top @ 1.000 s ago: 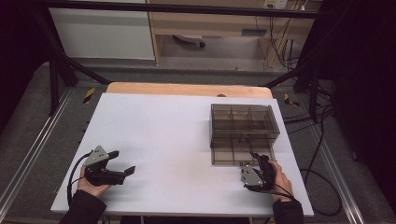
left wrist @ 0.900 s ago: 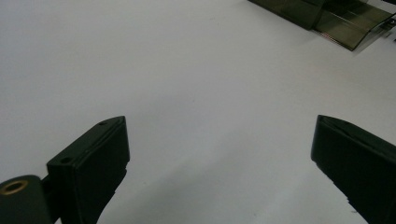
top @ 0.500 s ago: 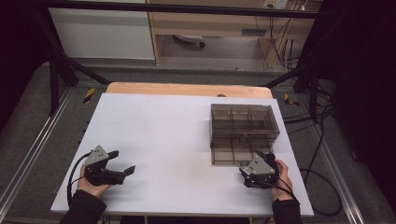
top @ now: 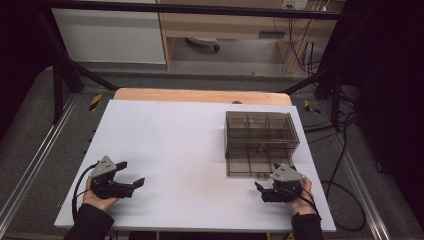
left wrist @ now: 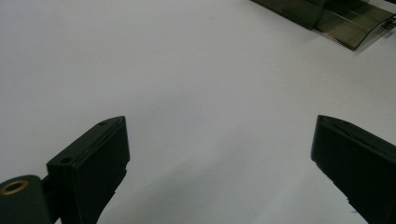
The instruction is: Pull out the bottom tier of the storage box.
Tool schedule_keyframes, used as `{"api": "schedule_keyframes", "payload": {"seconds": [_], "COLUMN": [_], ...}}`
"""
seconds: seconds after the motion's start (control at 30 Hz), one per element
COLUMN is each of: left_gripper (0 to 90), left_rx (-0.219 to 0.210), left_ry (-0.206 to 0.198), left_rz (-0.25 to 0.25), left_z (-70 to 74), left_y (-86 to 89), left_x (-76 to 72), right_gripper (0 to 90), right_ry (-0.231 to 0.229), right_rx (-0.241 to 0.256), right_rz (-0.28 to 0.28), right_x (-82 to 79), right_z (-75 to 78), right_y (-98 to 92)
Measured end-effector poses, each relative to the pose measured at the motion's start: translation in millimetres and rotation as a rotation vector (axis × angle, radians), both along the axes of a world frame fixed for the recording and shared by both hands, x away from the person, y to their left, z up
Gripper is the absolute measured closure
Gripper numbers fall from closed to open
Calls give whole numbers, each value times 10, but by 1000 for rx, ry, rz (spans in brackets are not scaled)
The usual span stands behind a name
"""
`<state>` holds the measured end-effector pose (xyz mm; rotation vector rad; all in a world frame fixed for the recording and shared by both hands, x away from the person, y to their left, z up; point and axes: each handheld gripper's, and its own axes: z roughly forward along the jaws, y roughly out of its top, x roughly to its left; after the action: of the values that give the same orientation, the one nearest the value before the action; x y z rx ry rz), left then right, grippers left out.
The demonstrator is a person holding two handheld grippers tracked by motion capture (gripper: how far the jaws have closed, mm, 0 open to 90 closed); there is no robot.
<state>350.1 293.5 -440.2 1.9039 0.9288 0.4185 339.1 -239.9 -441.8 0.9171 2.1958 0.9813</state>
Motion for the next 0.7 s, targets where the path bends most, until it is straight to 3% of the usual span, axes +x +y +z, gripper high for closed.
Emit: {"api": "schedule_keyframes", "payload": {"seconds": [0.3,0.7], "left_gripper": [45,45], "left_rx": [1,-1], "left_ry": [0,-1], "left_rz": [-1,-2], "left_z": [-3,-2], "left_y": [6,12], "left_x": [3,3], "right_gripper": [63,54], "right_ry": [61,114], "right_rx": [123,214], "right_rz": [-15,-46], "right_x": [-45,-121], "right_z": [47,62], "right_y": [-49,-144]}}
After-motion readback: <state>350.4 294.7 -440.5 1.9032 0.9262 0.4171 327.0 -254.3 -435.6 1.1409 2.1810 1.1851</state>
